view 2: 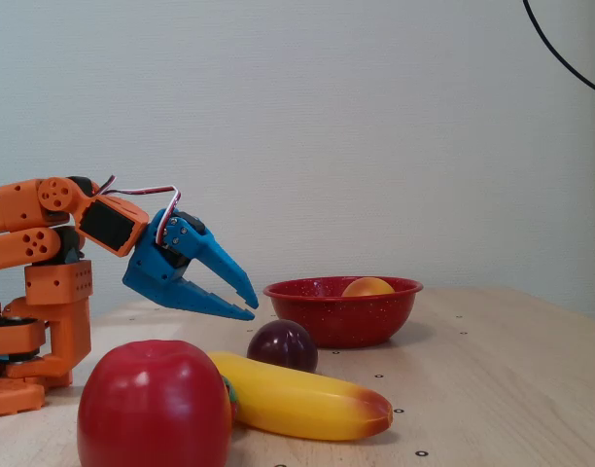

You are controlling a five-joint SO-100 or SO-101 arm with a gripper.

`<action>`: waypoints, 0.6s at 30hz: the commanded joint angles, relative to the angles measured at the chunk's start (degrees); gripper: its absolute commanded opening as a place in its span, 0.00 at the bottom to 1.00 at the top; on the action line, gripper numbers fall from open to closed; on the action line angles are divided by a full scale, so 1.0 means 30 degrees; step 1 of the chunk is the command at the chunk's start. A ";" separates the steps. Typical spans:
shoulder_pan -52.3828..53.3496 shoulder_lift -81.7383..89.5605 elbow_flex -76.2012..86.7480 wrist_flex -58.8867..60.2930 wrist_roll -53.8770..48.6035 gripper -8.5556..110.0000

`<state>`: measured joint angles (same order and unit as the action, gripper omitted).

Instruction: Put the peach in the red bowl.

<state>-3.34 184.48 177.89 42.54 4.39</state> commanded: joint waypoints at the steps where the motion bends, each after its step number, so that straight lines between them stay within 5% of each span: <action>1: -0.0117 0.0205 0.0293 0.1084 -0.0527 0.07; 18: -0.0029 0.0205 0.0264 0.2637 -0.0908 0.07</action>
<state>-3.34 184.48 177.89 50.54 2.02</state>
